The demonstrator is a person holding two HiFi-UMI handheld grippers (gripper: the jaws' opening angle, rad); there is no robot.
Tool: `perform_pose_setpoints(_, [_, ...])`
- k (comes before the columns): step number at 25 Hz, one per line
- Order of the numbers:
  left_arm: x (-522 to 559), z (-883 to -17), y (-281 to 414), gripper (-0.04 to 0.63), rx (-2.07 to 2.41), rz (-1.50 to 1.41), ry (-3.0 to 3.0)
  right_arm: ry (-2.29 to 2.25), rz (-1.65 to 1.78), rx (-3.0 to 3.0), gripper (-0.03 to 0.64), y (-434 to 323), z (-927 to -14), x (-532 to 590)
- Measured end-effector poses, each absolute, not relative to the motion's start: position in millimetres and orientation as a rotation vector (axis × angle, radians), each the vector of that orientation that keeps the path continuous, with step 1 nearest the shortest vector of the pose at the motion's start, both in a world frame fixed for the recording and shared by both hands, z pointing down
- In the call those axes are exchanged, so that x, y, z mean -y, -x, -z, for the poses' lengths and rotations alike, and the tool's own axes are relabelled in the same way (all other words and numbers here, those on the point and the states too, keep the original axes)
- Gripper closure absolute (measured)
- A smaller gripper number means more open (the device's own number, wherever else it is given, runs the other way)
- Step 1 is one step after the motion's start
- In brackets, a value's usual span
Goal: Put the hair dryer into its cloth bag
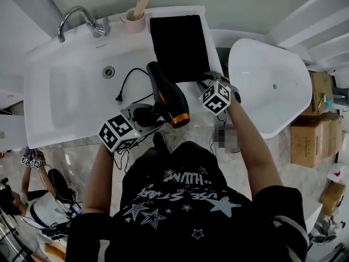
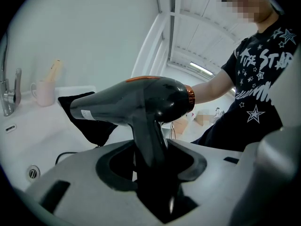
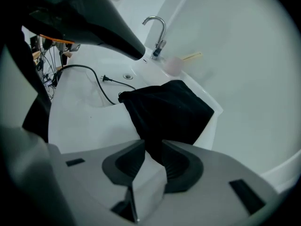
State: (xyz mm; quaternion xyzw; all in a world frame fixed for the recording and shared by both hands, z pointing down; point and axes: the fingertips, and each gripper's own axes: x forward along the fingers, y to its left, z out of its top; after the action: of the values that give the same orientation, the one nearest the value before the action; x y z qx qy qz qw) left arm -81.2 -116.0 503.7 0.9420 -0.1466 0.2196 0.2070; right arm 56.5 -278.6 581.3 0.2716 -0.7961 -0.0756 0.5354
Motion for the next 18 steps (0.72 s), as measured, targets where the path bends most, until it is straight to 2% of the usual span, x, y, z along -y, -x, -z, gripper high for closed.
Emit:
perform_pose_setpoints(4, [117,-503,81,0.4,0.419,-0.593,-2.615,-0.633,0.115,1.9,0.514,-58,-586,279])
perform_pose_setpoints(6, [118,-502,79,0.4,0.429,-0.592,-2.606,-0.637,0.105,1.906,0.597,-61,-585,280])
perform_pose_setpoints(18, [113,-500,56,0.4,0.516,-0.641,-2.573,-0.637,0.098,2.096,0.604,-59,-541,277])
